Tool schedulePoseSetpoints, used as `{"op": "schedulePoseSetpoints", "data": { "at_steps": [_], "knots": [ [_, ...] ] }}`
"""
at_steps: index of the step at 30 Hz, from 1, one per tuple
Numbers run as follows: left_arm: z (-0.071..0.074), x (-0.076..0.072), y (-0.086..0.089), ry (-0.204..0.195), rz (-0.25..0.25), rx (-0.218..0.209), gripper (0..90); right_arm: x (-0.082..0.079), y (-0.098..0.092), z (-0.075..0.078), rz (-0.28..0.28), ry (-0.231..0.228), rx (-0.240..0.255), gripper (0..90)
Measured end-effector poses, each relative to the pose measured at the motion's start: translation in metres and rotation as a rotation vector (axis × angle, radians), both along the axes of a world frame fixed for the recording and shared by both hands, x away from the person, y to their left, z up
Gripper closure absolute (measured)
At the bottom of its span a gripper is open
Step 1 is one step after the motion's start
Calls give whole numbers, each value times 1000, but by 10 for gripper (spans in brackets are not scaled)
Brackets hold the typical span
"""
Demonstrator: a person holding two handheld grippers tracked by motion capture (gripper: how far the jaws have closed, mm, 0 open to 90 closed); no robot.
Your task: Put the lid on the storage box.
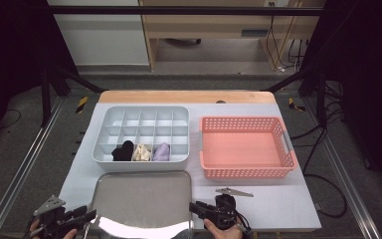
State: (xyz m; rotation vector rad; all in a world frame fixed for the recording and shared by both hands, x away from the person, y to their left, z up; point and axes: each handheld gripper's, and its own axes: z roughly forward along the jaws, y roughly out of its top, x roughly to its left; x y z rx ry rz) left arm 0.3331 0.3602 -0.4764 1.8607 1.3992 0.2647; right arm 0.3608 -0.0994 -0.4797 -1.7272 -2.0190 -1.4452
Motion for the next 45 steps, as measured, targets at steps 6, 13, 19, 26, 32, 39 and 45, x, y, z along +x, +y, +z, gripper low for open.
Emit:
{"op": "schedulePoseSetpoints", "data": {
  "at_steps": [6, 13, 19, 26, 32, 39, 45],
  "knots": [
    [0, 0, 1, 1, -2, -5, 504, -3, -1, 10, -13, -53, 39, 666],
    [0, 0, 2, 5, 3, -19, 505, -7, 3, 29, -21, -143, 76, 626],
    [-1, 1, 3, 10, 1, -27, 507, -5, 5, 30, -26, -170, 71, 603],
    [-1, 1, 3, 10, 6, -32, 512, 3, 9, 27, -4, -146, 124, 623],
    [-1, 1, 4, 12, 6, -36, 514, 5, 13, 21, -4, -138, 41, 602],
    [-1, 1, 5, 12, 10, -42, 517, 9, 14, 12, 19, -167, -82, 707],
    [-1, 1, 4, 11, 8, -37, 517, 18, 14, -4, 32, -113, -109, 689]
  ]
}}
